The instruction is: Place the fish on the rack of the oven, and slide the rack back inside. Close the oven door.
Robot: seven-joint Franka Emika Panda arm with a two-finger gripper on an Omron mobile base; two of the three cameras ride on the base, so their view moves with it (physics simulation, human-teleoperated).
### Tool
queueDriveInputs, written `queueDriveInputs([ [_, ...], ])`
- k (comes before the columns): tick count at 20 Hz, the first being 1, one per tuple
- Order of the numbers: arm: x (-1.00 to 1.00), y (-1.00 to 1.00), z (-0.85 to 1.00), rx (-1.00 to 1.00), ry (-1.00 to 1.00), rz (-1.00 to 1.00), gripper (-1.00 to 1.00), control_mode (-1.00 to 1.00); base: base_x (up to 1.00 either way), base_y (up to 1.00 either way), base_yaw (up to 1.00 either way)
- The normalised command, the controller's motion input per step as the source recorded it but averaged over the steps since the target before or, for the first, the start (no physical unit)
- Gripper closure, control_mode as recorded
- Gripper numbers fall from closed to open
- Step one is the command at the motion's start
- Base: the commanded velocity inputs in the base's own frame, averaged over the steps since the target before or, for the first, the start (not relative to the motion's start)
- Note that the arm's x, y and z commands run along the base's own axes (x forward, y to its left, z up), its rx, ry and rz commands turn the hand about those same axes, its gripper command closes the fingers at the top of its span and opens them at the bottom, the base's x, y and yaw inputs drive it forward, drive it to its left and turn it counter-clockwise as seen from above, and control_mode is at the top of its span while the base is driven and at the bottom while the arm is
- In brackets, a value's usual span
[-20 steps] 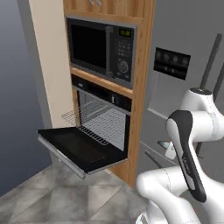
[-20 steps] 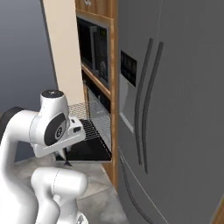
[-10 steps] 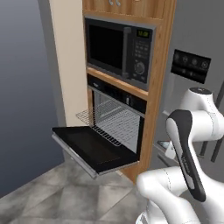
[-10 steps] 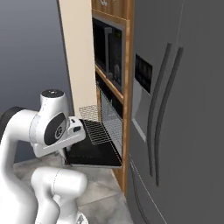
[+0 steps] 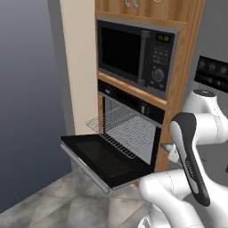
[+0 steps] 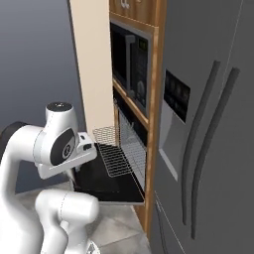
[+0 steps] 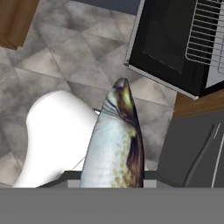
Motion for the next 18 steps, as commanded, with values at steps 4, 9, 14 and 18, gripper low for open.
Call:
queueDriveInputs([
  [4,0.0,0.0,0.0,0.0,0.0,0.0,1.0,1.0,0.53,0.0,0.0],
  [9,0.0,0.0,0.0,0.0,0.0,0.0,1.0,1.0,0.57,0.0,0.0],
  [14,0.0,0.0,0.0,0.0,0.0,0.0,1.0,1.0,0.6,0.0,0.0],
  [18,0.0,0.0,0.0,0.0,0.0,0.0,1.0,1.0,0.39,0.0,0.0],
])
